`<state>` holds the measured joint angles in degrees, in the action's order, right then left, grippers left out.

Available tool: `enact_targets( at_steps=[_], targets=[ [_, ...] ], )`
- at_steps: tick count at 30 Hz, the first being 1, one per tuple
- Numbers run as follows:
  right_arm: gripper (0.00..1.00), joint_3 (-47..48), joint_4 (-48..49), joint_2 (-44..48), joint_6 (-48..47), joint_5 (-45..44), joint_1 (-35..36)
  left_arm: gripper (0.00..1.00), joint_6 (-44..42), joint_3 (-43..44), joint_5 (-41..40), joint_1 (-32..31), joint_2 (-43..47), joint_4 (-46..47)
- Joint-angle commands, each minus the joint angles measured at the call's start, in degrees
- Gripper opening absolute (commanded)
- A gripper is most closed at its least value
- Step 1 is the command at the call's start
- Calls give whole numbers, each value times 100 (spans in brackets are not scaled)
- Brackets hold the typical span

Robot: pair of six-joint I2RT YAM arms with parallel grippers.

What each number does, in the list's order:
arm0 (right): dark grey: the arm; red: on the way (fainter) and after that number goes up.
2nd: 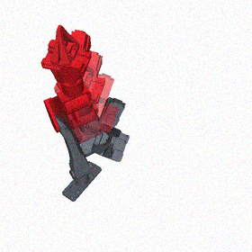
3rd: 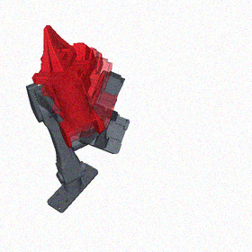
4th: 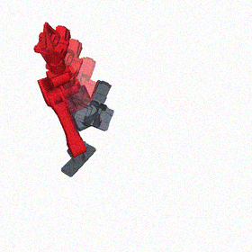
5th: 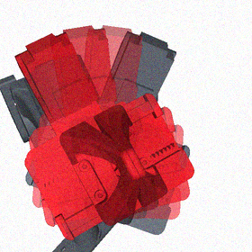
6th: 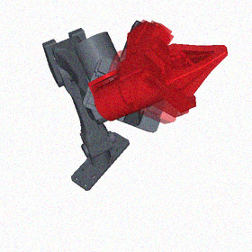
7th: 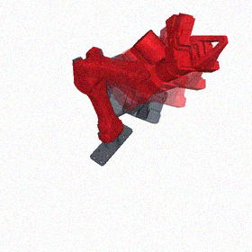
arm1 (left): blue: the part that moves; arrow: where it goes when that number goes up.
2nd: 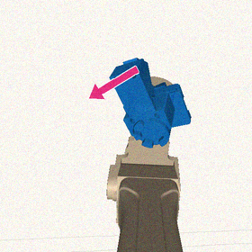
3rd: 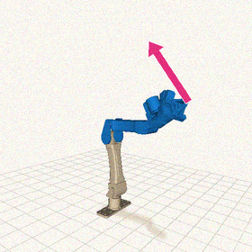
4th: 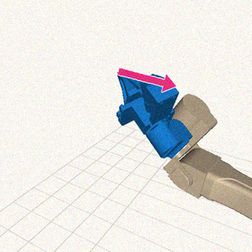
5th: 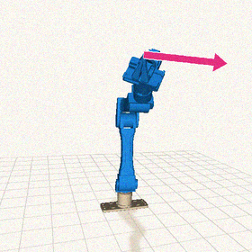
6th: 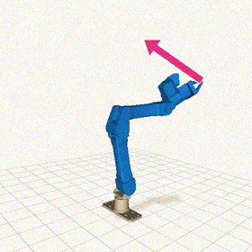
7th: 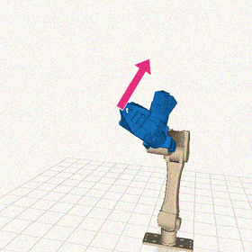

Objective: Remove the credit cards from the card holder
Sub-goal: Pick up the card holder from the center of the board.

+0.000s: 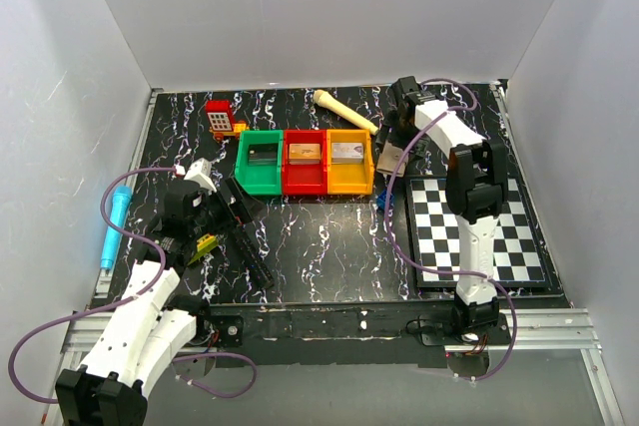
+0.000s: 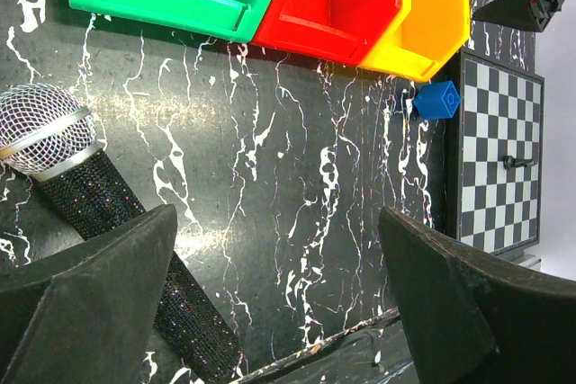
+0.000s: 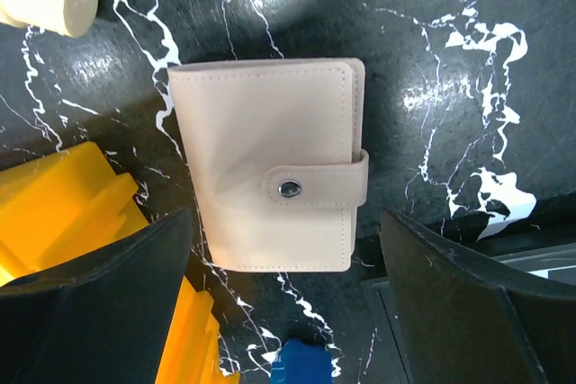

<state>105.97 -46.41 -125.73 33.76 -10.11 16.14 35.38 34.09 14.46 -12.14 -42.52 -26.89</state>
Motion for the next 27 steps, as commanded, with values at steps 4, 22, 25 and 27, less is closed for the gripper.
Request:
enact_targets(
  at_steps=[4,22,25,27],
  targets=[
    [94,468,-377,-241,-27,-299,100,95,-13,-25,57,-16,42,0],
    [92,1329,-1168,-953,-177,-633,293,95,-4,-34,66,-16,51,0],
    [86,1373,-1221,-971,-220,-589,293,95,-4,-16,75,-16,25,0],
    [81,1365,-1230,-971,-229,-545,293,95,-4,-16,83,-8,34,0]
  ],
)
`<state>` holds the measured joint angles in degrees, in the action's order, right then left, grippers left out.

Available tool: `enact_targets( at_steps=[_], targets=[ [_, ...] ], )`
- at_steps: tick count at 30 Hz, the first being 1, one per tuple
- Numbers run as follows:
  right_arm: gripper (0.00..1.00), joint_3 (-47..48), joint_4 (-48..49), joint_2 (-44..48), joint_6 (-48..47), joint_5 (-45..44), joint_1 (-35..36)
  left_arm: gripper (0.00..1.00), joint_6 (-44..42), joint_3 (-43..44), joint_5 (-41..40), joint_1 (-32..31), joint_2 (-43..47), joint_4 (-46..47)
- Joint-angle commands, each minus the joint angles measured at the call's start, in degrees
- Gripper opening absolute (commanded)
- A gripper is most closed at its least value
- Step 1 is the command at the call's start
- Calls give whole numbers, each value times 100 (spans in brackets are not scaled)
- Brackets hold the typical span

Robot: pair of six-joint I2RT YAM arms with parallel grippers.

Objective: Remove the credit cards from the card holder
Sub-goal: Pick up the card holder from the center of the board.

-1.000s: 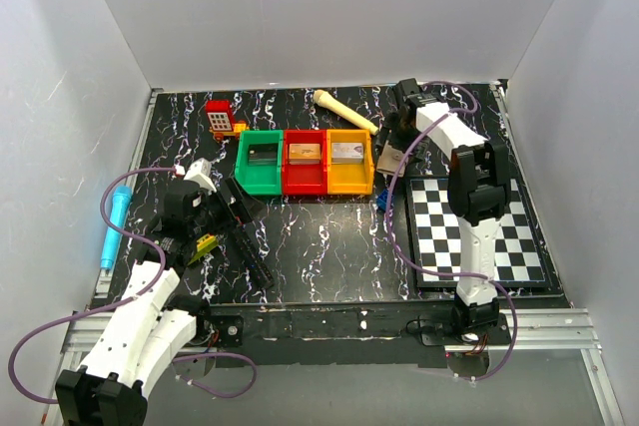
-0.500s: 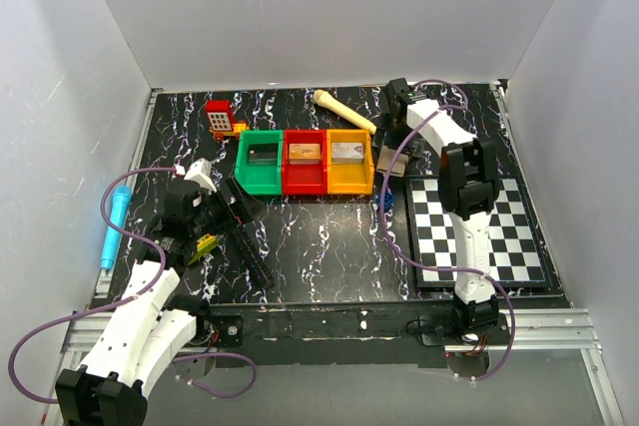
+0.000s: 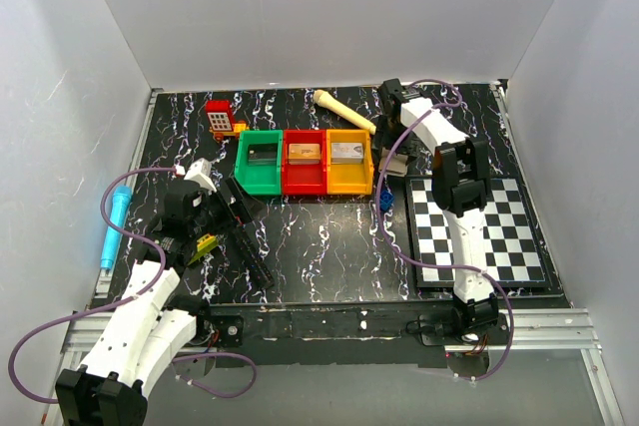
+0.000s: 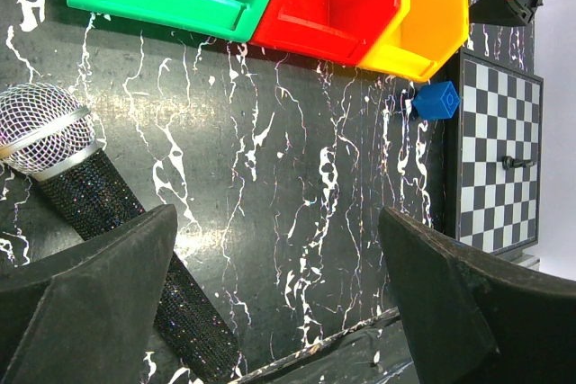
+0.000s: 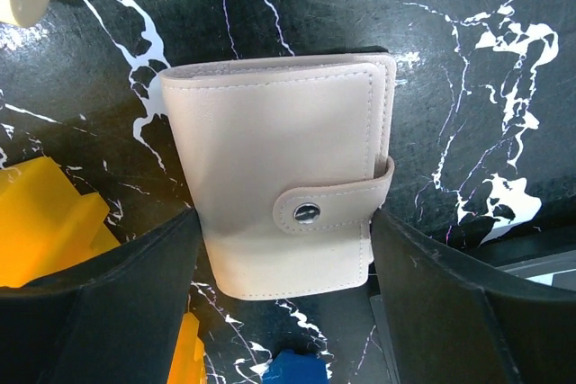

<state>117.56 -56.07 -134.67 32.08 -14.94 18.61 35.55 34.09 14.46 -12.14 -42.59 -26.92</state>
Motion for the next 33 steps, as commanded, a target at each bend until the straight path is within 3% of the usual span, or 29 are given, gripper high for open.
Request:
enact_targets(
  at_steps=[1,8,21,28,33],
  targets=[
    [79,189,-264,-77,-70,-18,46,95,-13,-16,83,-16,40,2],
    [65,-180,-44,213,-70,105,46,95,-22,-16,84,-16,66,2],
    [60,-426,132,1100,-298,123,-68,95,-39,10,13,-16,75,-24],
    [59,-1137,317,1855,-421,0,-95,95,-57,45,-13,-16,31,-42],
    [59,-2410,869,3129,-325,61,-51,95,-48,63,-31,1,31,-24]
  ],
)
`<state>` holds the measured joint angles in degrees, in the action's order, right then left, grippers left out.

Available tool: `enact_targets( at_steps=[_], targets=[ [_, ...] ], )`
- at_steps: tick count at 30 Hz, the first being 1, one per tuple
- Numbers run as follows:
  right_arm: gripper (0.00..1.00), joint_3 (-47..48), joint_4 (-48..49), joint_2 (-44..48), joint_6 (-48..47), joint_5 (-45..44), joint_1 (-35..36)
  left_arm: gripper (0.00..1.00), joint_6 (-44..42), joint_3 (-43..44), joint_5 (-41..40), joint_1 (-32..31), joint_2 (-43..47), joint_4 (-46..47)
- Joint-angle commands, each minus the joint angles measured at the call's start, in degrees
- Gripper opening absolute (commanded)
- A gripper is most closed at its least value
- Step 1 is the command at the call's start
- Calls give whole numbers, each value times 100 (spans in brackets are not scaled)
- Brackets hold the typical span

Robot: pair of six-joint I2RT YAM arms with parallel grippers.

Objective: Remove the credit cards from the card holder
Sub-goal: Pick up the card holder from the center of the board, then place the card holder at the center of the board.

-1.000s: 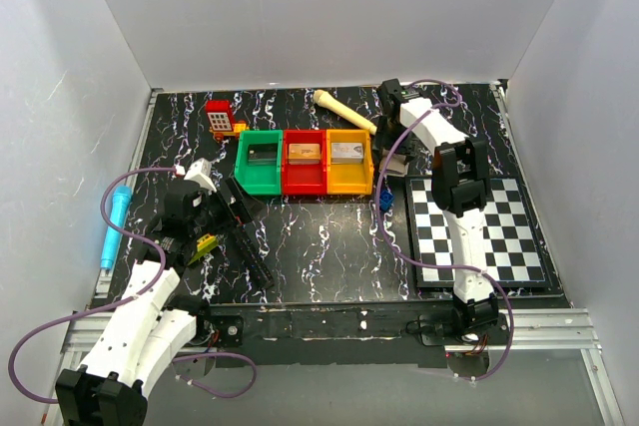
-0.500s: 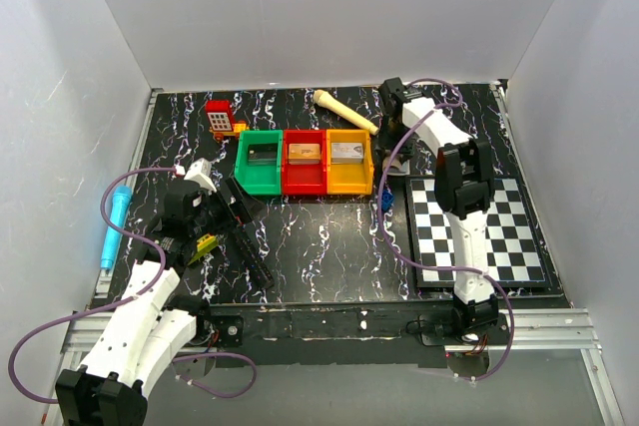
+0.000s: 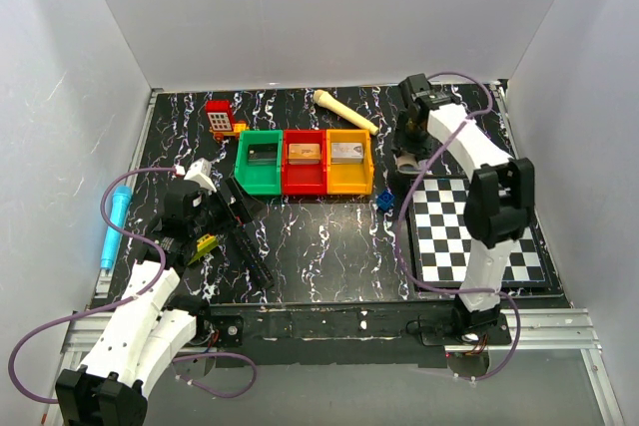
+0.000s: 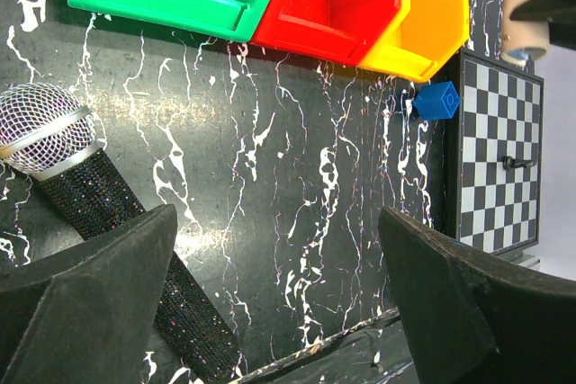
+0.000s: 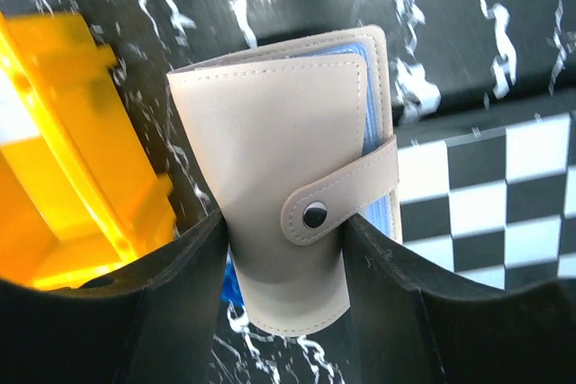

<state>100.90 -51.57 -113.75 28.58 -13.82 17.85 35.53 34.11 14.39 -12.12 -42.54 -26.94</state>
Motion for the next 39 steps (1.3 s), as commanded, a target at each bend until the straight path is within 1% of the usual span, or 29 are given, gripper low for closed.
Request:
enact_targets(
  at_steps=[1,4,8,13,16,20,25,28,32,34,37,39],
  targets=[
    [58,-1052,516,1318,51,-41,69,95,-37,61,-7,-10,1,-13],
    [58,-1878,840,2083,139,-24,367,95,-11,114,28,-19,-78,-13],
    [56,-2627,1017,2814,297,-331,1412,95,138,52,151,-19,-105,110],
    [57,-3339,1166,2991,832,-525,2669,91,463,-88,529,-36,-70,294],
    [57,-3629,1386,2763,1158,-350,3075,90,656,-202,521,-141,35,382],
    [61,-3701,1694,2262,1413,-121,3374,89,815,-369,486,-282,246,382],
    [64,-3613,1949,1884,1616,248,3541,88,947,-545,433,-379,519,321],
    [71,-3525,1914,1769,1633,336,3568,87,965,-572,407,-431,554,312],
    [85,-3551,1844,2006,1528,240,3568,87,956,-528,301,-554,467,294],
    [90,-3551,1739,2190,1405,135,3568,87,974,-484,257,-642,344,294],
    [91,-3744,1712,2489,1195,73,3568,85,1009,-379,117,-835,151,294],
    [88,-4181,2070,2874,1106,134,3568,83,1070,-352,-15,-1037,63,347]
  ],
)
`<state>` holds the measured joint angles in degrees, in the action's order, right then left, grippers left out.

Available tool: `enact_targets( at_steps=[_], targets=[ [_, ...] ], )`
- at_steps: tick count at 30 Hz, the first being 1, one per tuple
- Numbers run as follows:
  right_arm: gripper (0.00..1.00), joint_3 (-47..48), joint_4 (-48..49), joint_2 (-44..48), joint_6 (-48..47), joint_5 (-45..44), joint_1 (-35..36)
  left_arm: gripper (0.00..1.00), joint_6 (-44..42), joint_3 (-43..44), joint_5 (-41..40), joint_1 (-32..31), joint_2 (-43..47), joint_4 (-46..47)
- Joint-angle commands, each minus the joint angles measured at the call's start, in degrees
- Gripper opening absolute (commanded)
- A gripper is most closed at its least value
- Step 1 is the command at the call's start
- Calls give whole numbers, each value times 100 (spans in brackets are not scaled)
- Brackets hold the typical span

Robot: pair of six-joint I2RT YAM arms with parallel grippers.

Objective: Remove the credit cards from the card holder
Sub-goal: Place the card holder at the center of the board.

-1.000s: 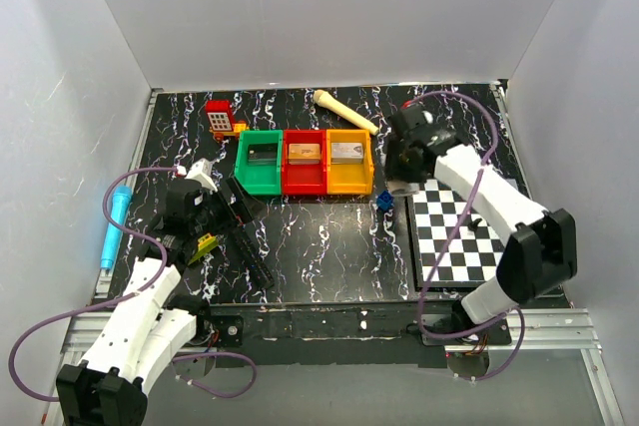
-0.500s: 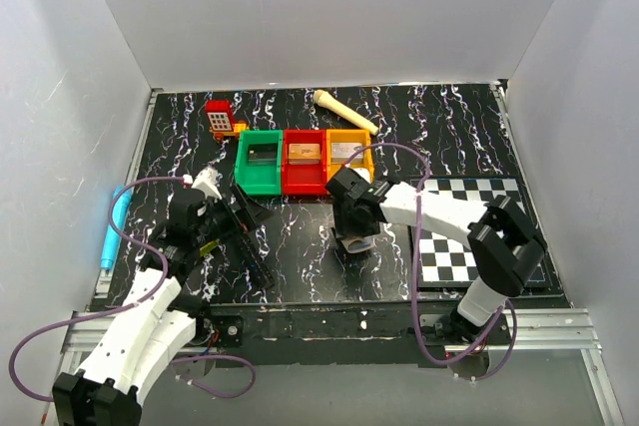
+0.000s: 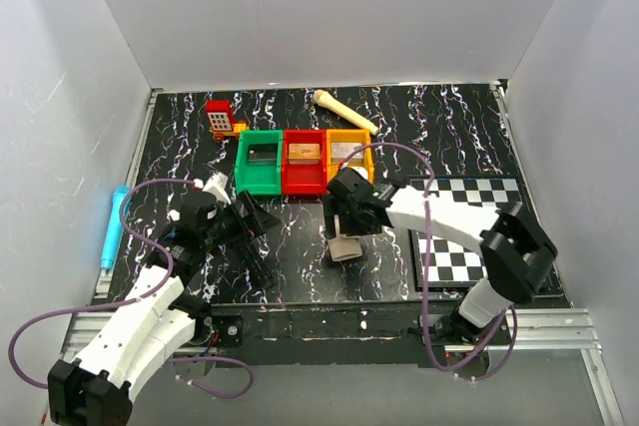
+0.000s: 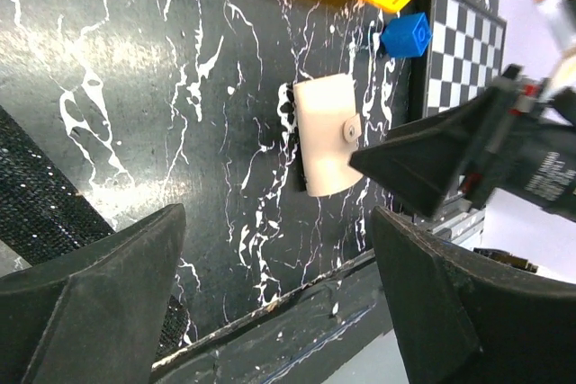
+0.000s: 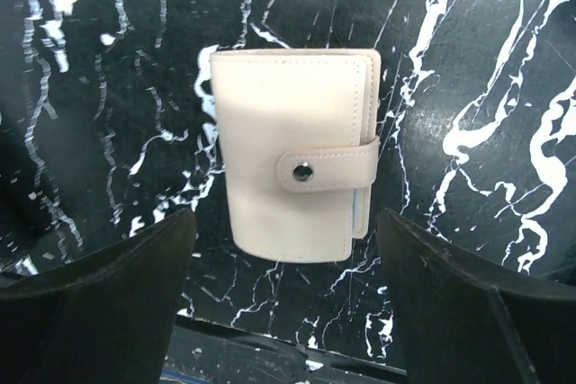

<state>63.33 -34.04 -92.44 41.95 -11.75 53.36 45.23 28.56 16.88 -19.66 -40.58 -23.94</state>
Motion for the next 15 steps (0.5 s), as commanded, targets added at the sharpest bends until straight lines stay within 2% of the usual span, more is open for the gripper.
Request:
enact_targets(
  at_steps=[1,3,5,9,11,15],
  targets=[
    [84,-740,589,963,-240,-4,16,82,143,212,-326,-423,-204,83],
    [77,-1355,1160,1376,-293,181,16,80,249,212,-492,-722,-327,188],
    [60,-1874,1714,1710,-389,479,16,77,345,220,-660,-1056,-494,328],
    [41,-2772,2760,2221,-311,744,-1,70,495,264,-757,-1592,-968,618],
    [39,-3010,3078,2327,-258,867,-45,68,530,343,-800,-1777,-1197,707],
    [39,-2932,3114,2310,-249,779,-124,66,565,475,-932,-1997,-1470,803]
  ],
)
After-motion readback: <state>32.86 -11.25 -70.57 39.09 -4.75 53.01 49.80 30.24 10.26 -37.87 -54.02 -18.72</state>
